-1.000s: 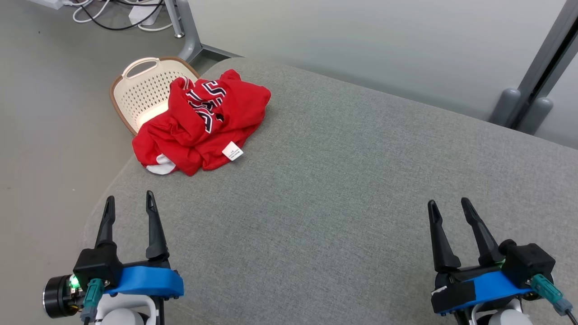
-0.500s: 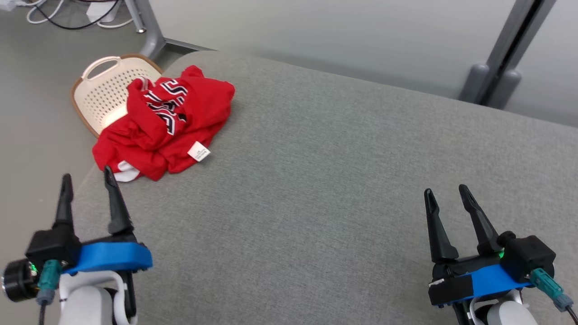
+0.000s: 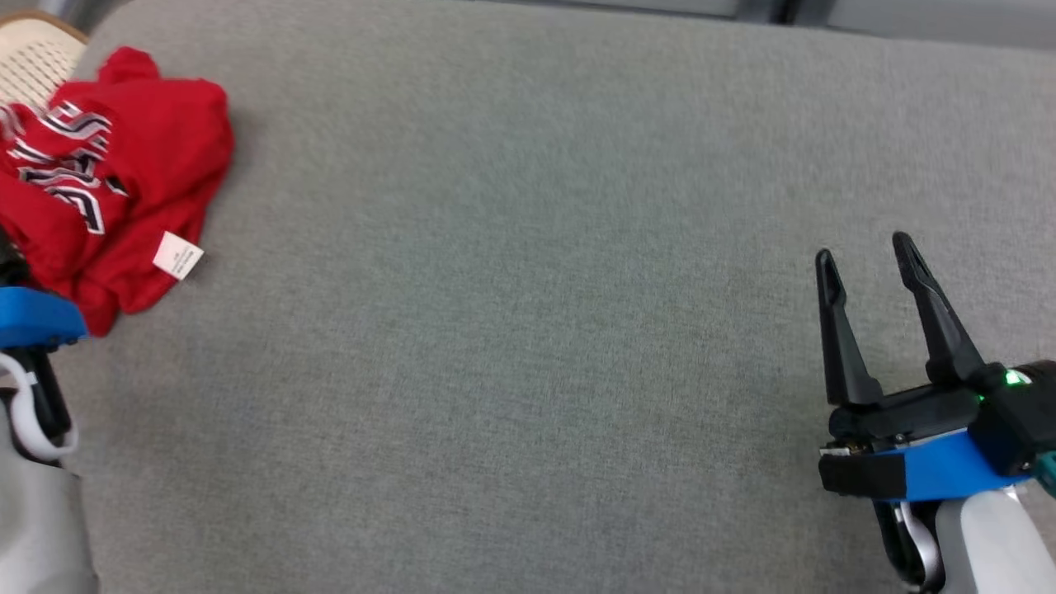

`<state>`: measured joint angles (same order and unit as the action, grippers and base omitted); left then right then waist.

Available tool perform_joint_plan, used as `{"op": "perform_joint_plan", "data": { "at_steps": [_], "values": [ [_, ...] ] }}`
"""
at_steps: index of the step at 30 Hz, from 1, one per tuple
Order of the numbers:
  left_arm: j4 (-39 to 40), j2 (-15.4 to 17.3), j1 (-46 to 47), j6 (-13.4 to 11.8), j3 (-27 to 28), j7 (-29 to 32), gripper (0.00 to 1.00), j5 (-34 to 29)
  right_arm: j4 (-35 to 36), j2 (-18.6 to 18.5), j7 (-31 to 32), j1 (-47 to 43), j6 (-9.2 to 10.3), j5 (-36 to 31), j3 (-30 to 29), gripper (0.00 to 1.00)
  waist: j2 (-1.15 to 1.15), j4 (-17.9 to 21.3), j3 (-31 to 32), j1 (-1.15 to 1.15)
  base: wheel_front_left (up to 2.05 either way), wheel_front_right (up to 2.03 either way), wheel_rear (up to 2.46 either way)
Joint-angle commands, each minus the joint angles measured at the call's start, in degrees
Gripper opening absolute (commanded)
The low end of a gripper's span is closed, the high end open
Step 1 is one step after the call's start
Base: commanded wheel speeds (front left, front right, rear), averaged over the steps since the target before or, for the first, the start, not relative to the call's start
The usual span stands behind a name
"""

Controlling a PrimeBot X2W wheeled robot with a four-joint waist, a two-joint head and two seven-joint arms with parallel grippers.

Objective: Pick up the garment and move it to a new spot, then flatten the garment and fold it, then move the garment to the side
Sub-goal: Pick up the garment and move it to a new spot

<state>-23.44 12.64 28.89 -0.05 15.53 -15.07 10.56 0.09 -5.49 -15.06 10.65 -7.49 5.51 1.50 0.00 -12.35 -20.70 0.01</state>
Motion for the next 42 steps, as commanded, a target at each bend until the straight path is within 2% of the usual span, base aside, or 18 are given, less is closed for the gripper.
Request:
{"op": "perform_joint_plan", "data": {
  "at_steps": [1,5,11,17,23,24,25,26,35,42],
  "values": [
    [-1.97,1.71,2.35,0.46,1.21,-0.1,1.0,0.38,1.36,-0.62,-0.18,0.82,0.0,-0.57,0.02,1.0,0.0,0.69,-1.75,-0.01,0.0,0.0,0.0],
    [-9.07,4.99,7.31,1.37,3.47,-0.08,1.0,1.04,4.86,-1.82,-0.19,1.5,0.0,-1.09,-0.74,1.0,0.0,2.27,-5.36,-0.01,0.0,0.0,0.0],
    [-21.34,8.49,13.14,3.17,2.87,0.48,1.0,1.17,8.14,-3.14,-0.18,1.55,0.0,-0.83,-1.84,1.0,0.0,3.26,-8.85,-0.01,0.0,0.0,0.0],
    [-32.69,10.56,18.58,5.12,1.05,7.65,1.0,1.92,9.72,-3.42,-0.19,1.27,0.0,-1.07,-1.98,1.0,0.0,3.62,-10.57,-0.01,0.0,0.0,0.0],
    [-39.02,10.99,22.49,7.24,-0.82,14.15,1.0,4.27,9.88,-3.41,-0.18,1.24,0.0,-1.28,-1.93,1.0,0.0,3.75,-10.89,-0.01,0.0,0.0,0.0],
    [-39.48,10.59,22.89,7.36,-1.31,14.76,0.93,4.54,9.84,-3.36,-0.18,1.29,0.0,-1.26,-1.97,1.0,0.0,3.75,-10.85,-0.01,0.0,0.0,0.0],
    [-39.55,10.42,23.28,7.46,-1.78,14.47,0.18,4.89,9.78,-3.35,-0.18,1.31,0.0,-1.23,-2.03,1.0,0.0,3.69,-10.75,-0.01,0.0,0.0,0.0],
    [-39.73,10.32,23.44,7.57,-2.62,14.33,0.0,4.81,9.67,-3.28,-0.18,1.34,0.0,-1.15,-1.95,1.0,0.0,3.67,-10.52,-0.01,0.0,0.0,0.0],
    [-38.27,12.21,24.48,7.5,-6.81,5.59,0.0,4.48,8.7,-1.78,-0.18,0.43,0.0,-0.43,-1.1,1.0,0.0,4.37,-6.33,-0.01,0.0,0.0,0.0],
    [-31.62,14.12,27.5,7.5,-12.37,1.73,0.0,3.8,7.43,0.16,-0.18,-0.21,0.0,0.72,-0.5,1.0,0.0,5.86,-2.1,-0.01,0.0,0.0,0.0]
  ]
}}
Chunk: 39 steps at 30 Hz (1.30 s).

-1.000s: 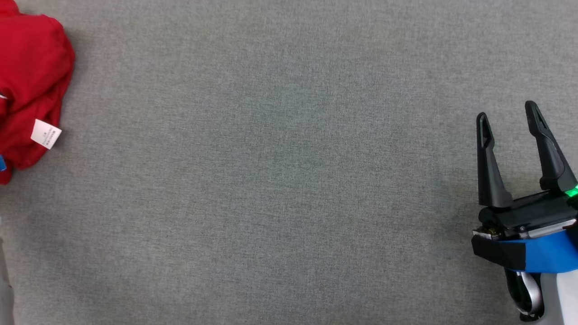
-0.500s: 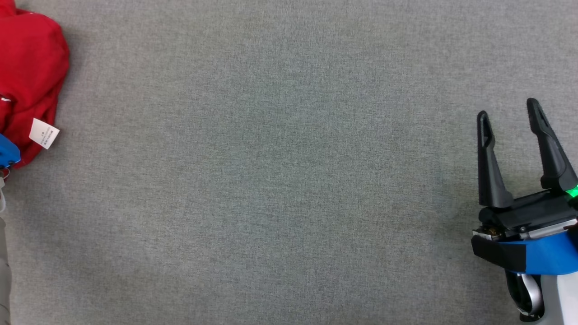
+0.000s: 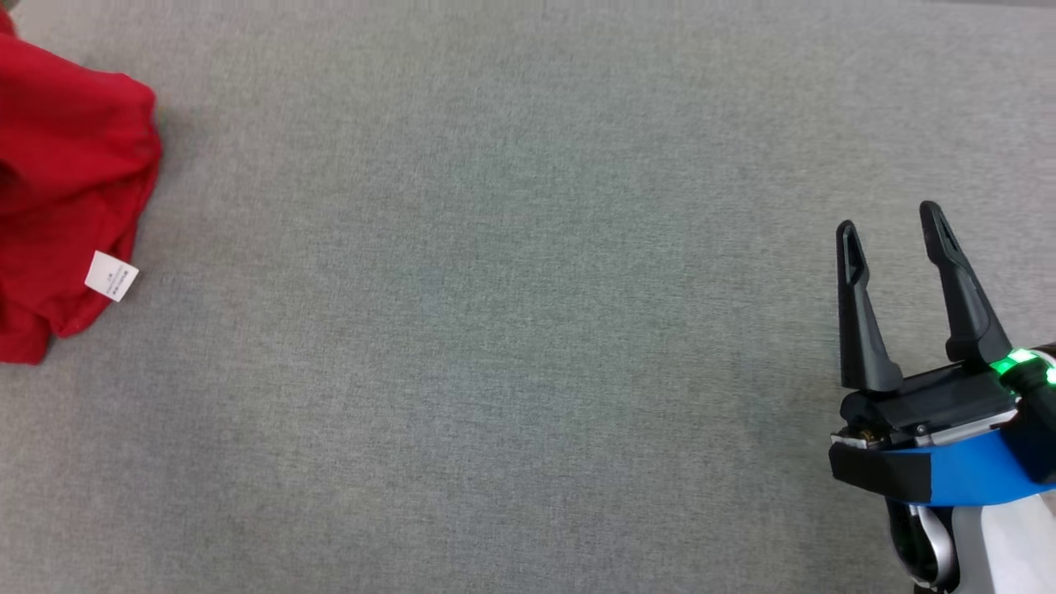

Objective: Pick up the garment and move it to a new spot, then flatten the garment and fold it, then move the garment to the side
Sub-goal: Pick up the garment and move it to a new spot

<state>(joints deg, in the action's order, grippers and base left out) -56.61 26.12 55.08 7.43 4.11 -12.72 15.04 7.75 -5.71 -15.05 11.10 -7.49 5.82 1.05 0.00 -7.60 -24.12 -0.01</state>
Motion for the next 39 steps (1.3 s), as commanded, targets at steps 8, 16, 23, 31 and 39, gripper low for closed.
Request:
{"op": "perform_joint_plan", "data": {
  "at_steps": [8,16,23,31,39],
  "values": [
    [17.09,1.29,3.84,0.02,-9.22,-0.77,0.0,-1.49,-1.53,2.15,-0.19,-1.72,0.0,1.9,0.58,1.0,0.0,5.5,5.89,0.01,0.0,0.0,0.0],
    [34.84,-1.27,6.81,0.03,-14.47,4.37,0.0,0.92,-2.04,2.79,-0.19,-1.88,0.0,3.44,1.4,1.0,0.0,11.57,7.71,0.01,0.0,0.0,0.0],
    [45.42,-4.8,9.67,0.02,-20.98,11.01,0.0,2.36,-2.54,2.83,-0.19,-1.42,0.0,7.27,1.78,1.0,0.0,17.67,8.16,0.01,0.0,0.0,0.0],
    [45.72,-9.69,7.04,0.02,-28.95,12.42,0.0,4.74,-3.24,2.82,-0.19,-1.42,0.0,9.4,2.34,1.0,0.0,21.75,8.69,0.01,0.0,0.0,0.0],
    [40.32,-12.92,-5.5,-0.14,-34.87,10.11,0.0,6.74,-3.63,2.82,-0.19,-3.03,0.0,9.12,1.49,1.0,0.0,21.47,10.82,0.01,0.0,0.0,0.0]
  ]
}}
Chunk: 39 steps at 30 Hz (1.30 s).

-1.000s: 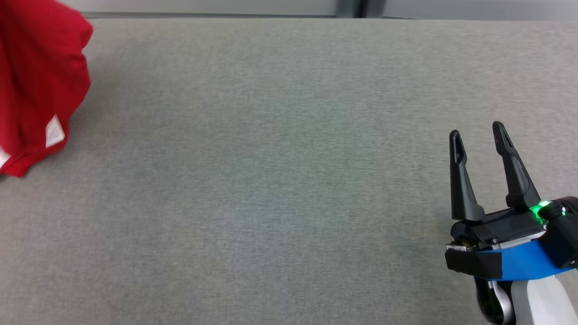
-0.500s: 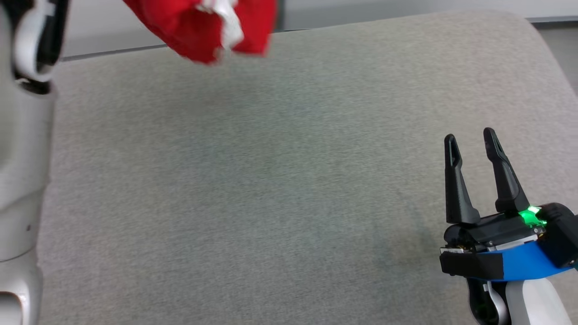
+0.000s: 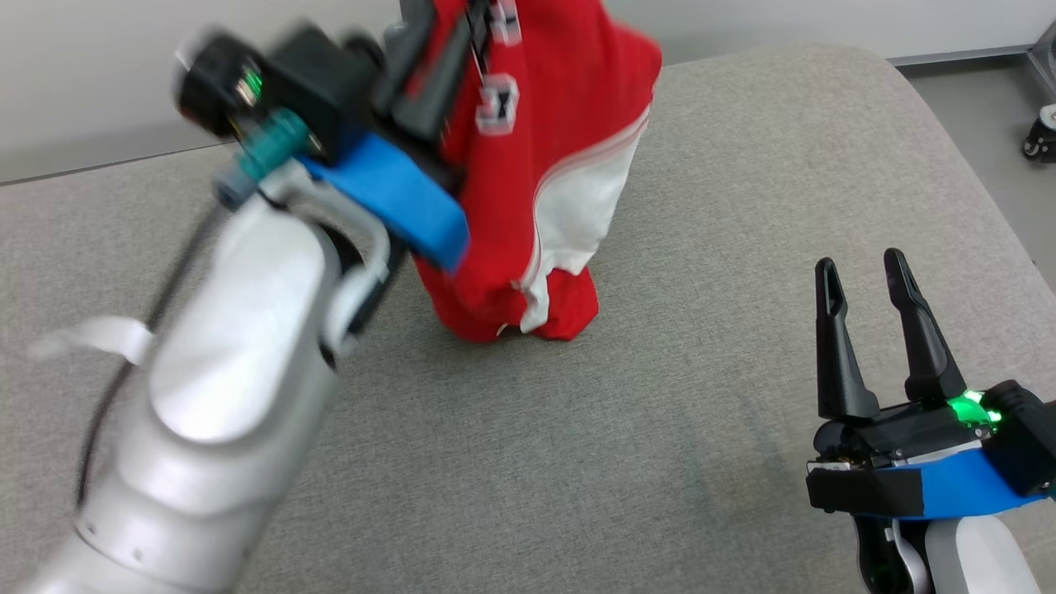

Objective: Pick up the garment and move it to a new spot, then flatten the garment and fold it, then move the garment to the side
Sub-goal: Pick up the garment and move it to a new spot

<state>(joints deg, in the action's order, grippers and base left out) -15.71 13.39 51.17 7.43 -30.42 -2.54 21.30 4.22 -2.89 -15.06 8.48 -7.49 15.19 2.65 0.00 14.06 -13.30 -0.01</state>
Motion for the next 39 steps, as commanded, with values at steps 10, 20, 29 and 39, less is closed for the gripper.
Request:
{"op": "perform_joint_plan", "data": {
  "at_steps": [10,20,29,39],
  "values": [
    [-12.24,-4.16,-16.7,-0.41,-6.52,-4.41,0.0,2.19,-0.65,0.0,-0.18,-0.1,0.0,-0.77,-0.07,1.0,0.0,-2.12,0.3,0.01,0.0,0.0,0.0],
    [-16.45,-7.26,-21.71,-0.28,-10.39,-10.33,1.0,3.49,-1.51,-0.01,-0.18,-1.52,0.0,-1.16,-1.07,1.0,0.0,-3.87,2.24,0.01,0.0,0.0,0.0],
    [-7.08,-5.93,-24.32,-3.97,-3.98,-12.64,1.0,3.4,-1.91,-0.01,-0.18,-3.63,0.0,-1.28,-1.98,1.0,0.0,-7.61,5.02,0.01,0.0,0.0,0.0],
    [5.12,-2.12,-34.91,-9.44,12.29,-12.65,1.0,-2.17,-2.64,-0.01,-0.18,-4.97,0.0,-2.21,-3.09,1.0,0.0,-11.85,6.74,0.01,0.0,0.0,0.0]
  ]
}}
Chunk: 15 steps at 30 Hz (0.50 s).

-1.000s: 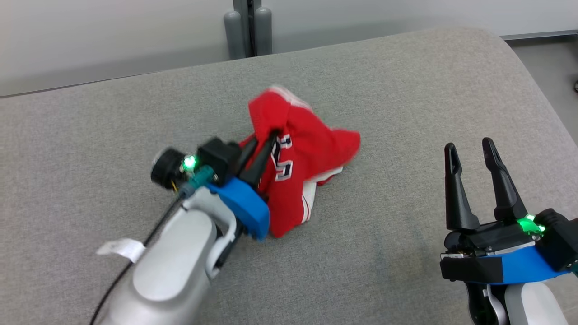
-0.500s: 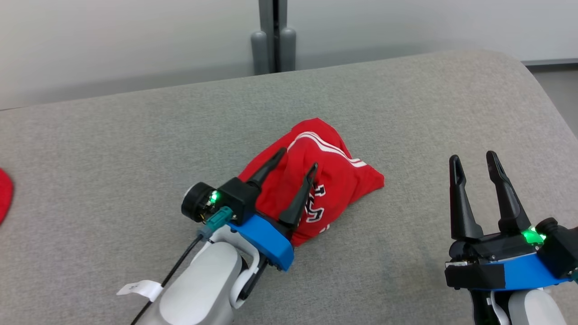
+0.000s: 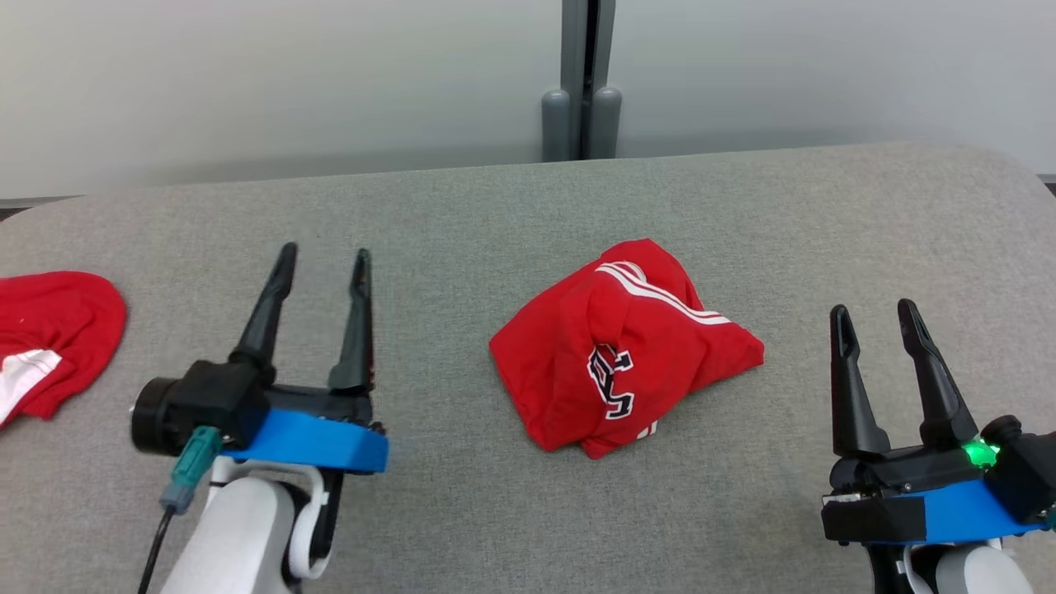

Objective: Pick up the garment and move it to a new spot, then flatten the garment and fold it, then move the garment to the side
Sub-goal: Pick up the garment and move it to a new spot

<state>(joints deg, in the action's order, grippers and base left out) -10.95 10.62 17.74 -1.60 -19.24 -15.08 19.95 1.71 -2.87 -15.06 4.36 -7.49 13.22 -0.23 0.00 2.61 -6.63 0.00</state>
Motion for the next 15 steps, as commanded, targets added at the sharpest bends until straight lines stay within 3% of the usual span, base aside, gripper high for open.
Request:
{"op": "perform_joint_plan", "data": {
  "at_steps": [1,8,15],
  "values": [
    [0.97,0.61,-2.34,-0.79,2.56,-0.12,1.0,-1.36,-0.28,-0.03,-0.18,-1.02,0.0,-0.39,-0.23,1.0,0.0,-0.71,0.16,0.0,0.0,0.0,0.0],
    [1.42,0.28,-7.7,-1.16,8.77,-0.12,1.0,-5.35,-2.23,-0.04,-0.18,-1.75,0.0,-1.45,-0.86,1.0,0.0,-2.51,1.42,0.0,0.0,0.0,0.0],
    [-1.05,-0.49,-11.74,-0.28,11.27,-0.13,1.0,-8.24,-5.58,-0.04,-0.18,-3.29,0.0,-2.44,-1.45,1.0,0.0,-2.95,3.36,0.0,0.0,0.0,0.0]
  ]
}}
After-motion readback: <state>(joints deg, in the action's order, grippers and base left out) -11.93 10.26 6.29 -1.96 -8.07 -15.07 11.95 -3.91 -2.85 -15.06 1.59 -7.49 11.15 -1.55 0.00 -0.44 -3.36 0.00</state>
